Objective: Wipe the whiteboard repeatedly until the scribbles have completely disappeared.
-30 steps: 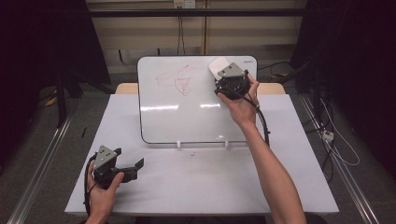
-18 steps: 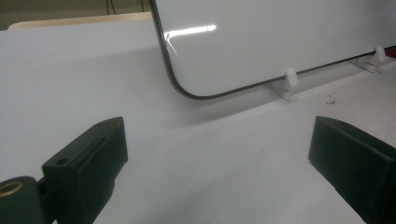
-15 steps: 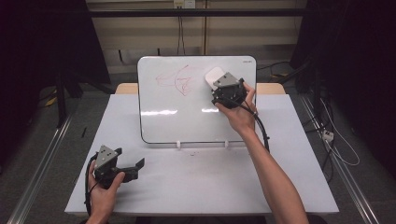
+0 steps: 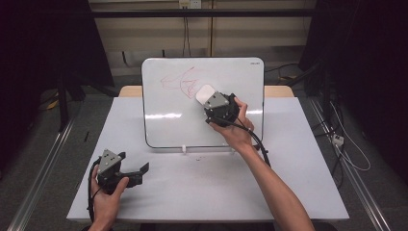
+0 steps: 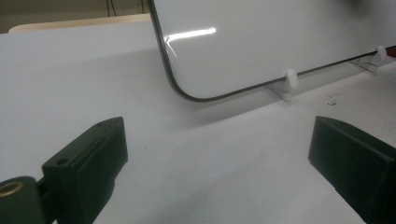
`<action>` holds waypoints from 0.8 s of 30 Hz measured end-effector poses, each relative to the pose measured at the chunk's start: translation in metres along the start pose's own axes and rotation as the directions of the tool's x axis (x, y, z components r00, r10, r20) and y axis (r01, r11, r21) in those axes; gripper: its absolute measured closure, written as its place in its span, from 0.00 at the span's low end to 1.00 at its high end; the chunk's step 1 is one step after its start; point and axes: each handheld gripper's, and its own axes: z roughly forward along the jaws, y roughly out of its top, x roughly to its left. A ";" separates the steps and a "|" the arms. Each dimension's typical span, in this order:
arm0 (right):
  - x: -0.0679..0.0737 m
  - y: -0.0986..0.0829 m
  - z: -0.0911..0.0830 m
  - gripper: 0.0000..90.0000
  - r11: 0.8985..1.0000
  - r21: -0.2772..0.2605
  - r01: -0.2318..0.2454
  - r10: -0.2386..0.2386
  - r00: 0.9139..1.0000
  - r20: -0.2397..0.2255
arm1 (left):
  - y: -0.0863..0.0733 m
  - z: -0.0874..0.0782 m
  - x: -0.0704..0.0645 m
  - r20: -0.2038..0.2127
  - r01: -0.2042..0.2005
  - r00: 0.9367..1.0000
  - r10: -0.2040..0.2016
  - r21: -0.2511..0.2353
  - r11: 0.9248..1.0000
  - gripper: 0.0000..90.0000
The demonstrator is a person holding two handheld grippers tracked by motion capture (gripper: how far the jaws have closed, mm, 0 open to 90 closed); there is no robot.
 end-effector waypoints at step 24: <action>-0.051 0.024 0.008 0.35 0.989 -0.038 -0.146 0.150 0.978 0.143 | 0.000 -0.003 0.001 -0.001 -0.004 1.000 0.004 -0.001 1.000 0.05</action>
